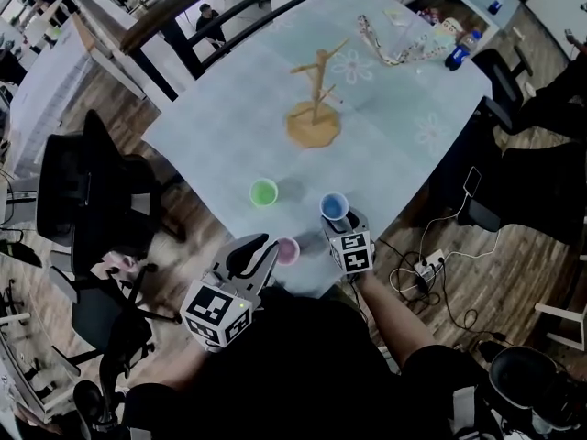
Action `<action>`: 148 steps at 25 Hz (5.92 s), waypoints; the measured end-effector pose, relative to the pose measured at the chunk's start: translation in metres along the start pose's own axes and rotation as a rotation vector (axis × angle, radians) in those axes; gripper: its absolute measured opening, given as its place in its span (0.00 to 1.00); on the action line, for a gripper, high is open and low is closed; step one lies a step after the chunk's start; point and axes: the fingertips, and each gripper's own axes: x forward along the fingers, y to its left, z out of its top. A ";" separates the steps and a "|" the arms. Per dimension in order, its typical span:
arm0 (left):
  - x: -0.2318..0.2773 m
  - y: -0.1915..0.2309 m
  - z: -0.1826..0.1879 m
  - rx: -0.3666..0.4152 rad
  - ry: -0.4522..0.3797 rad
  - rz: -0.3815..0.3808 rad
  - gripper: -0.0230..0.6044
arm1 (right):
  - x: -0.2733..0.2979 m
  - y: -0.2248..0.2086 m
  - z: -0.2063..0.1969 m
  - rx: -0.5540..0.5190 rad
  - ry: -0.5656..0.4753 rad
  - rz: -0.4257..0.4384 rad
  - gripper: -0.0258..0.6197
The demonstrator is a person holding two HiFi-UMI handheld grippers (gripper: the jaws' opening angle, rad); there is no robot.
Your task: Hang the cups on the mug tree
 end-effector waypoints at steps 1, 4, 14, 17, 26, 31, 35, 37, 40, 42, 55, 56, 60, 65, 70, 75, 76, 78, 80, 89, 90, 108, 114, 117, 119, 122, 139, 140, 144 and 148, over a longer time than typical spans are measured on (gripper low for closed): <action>0.000 0.000 0.001 -0.003 -0.003 0.000 0.17 | -0.001 0.000 0.002 -0.003 -0.002 0.001 0.46; 0.001 -0.001 0.002 -0.009 -0.010 0.000 0.17 | -0.006 -0.002 0.004 -0.008 -0.003 0.000 0.45; 0.005 -0.005 0.002 -0.032 -0.034 -0.008 0.17 | -0.031 -0.021 0.016 -0.022 -0.030 -0.036 0.45; 0.005 -0.006 0.002 -0.036 -0.044 -0.011 0.17 | -0.042 -0.034 0.024 -0.040 -0.054 -0.066 0.45; 0.001 -0.001 0.008 -0.051 -0.079 0.000 0.17 | -0.072 -0.071 0.070 -0.173 -0.116 -0.159 0.44; 0.001 -0.001 0.012 -0.052 -0.095 -0.004 0.17 | -0.088 -0.085 0.107 -0.316 -0.144 -0.213 0.44; -0.001 0.000 0.014 -0.056 -0.102 -0.002 0.17 | -0.099 -0.106 0.136 -0.400 -0.163 -0.268 0.44; -0.002 0.001 0.016 -0.062 -0.108 0.002 0.17 | -0.105 -0.118 0.153 -0.437 -0.172 -0.300 0.44; -0.005 0.003 0.014 -0.068 -0.110 0.006 0.17 | -0.114 -0.134 0.180 -0.502 -0.187 -0.353 0.44; -0.006 0.004 0.012 -0.072 -0.106 0.006 0.17 | -0.118 -0.143 0.198 -0.541 -0.195 -0.387 0.44; -0.011 0.011 0.010 -0.098 -0.115 0.022 0.17 | -0.127 -0.165 0.330 -0.949 -0.217 -0.538 0.44; -0.011 0.012 0.009 -0.100 -0.114 0.023 0.17 | -0.127 -0.164 0.338 -0.981 -0.221 -0.556 0.44; -0.011 0.014 0.007 -0.101 -0.108 0.025 0.17 | -0.122 -0.161 0.364 -1.080 -0.232 -0.622 0.44; -0.008 0.019 0.006 -0.111 -0.101 0.028 0.17 | -0.100 -0.164 0.385 -1.125 -0.162 -0.644 0.44; -0.008 0.025 0.009 -0.121 -0.100 0.036 0.17 | -0.082 -0.160 0.404 -1.206 -0.128 -0.663 0.44; -0.008 0.031 0.009 -0.134 -0.101 0.049 0.17 | -0.068 -0.165 0.411 -1.310 -0.069 -0.720 0.44; -0.008 0.032 0.009 -0.136 -0.100 0.051 0.17 | -0.065 -0.166 0.411 -1.320 -0.059 -0.723 0.44; -0.007 0.033 0.008 -0.139 -0.100 0.053 0.17 | -0.060 -0.167 0.410 -1.332 -0.051 -0.721 0.44; -0.007 0.035 0.008 -0.142 -0.100 0.056 0.17 | -0.056 -0.165 0.410 -1.338 -0.051 -0.715 0.44; -0.009 0.044 0.005 -0.151 -0.096 0.053 0.17 | -0.033 -0.137 0.409 -1.453 -0.043 -0.695 0.44; -0.009 0.045 0.006 -0.152 -0.095 0.053 0.17 | -0.031 -0.134 0.409 -1.479 -0.040 -0.698 0.44; -0.009 0.056 -0.006 -0.184 -0.068 0.073 0.17 | -0.012 -0.117 0.397 -1.678 0.004 -0.748 0.44; -0.010 0.055 -0.005 -0.184 -0.068 0.069 0.17 | -0.012 -0.111 0.399 -1.693 -0.003 -0.754 0.44; -0.010 0.055 -0.006 -0.183 -0.069 0.068 0.17 | -0.009 -0.107 0.397 -1.712 -0.024 -0.750 0.44; -0.011 0.055 -0.005 -0.183 -0.073 0.074 0.17 | -0.010 -0.101 0.398 -1.724 -0.052 -0.740 0.44; -0.012 0.056 -0.003 -0.182 -0.082 0.085 0.17 | -0.013 -0.099 0.400 -1.700 -0.077 -0.726 0.44; -0.016 0.043 -0.001 -0.157 -0.095 0.067 0.17 | -0.102 -0.063 0.353 -1.142 -0.266 -0.523 0.44; -0.016 0.040 0.000 -0.150 -0.095 0.063 0.17 | -0.105 -0.052 0.343 -1.067 -0.279 -0.449 0.44; -0.018 0.034 0.009 -0.118 -0.107 0.057 0.17 | -0.126 -0.012 0.311 -0.824 -0.342 -0.246 0.44; -0.026 0.038 0.023 -0.066 -0.125 0.089 0.17 | -0.146 0.022 0.270 -0.396 -0.376 -0.044 0.42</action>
